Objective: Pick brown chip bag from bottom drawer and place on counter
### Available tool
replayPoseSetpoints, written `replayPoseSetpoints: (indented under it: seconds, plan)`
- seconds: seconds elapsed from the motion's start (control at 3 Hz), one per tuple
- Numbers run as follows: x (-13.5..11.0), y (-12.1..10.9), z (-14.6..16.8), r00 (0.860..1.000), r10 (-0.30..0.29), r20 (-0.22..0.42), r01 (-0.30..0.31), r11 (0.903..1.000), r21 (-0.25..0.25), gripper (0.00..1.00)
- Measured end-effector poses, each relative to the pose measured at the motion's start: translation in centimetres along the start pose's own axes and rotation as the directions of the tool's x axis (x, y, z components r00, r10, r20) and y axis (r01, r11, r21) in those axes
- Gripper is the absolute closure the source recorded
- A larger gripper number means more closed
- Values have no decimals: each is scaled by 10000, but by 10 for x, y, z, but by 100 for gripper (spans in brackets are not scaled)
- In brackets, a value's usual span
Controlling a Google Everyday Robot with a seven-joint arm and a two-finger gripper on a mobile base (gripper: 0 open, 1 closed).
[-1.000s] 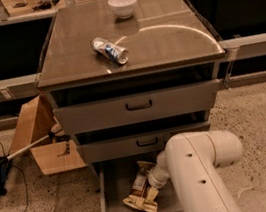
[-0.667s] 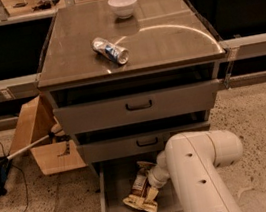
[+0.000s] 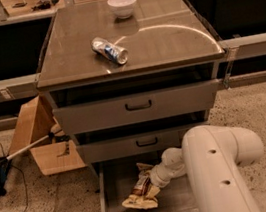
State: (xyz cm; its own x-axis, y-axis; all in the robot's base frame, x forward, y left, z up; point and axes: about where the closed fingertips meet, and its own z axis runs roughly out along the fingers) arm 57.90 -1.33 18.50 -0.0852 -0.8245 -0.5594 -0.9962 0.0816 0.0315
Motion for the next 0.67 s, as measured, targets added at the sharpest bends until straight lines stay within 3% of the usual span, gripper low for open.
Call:
replayPoseSetpoints:
  seconds: [0.67]
  plan:
    - [-34,37,-76,9921,-719,1028,650,9955,689,100]
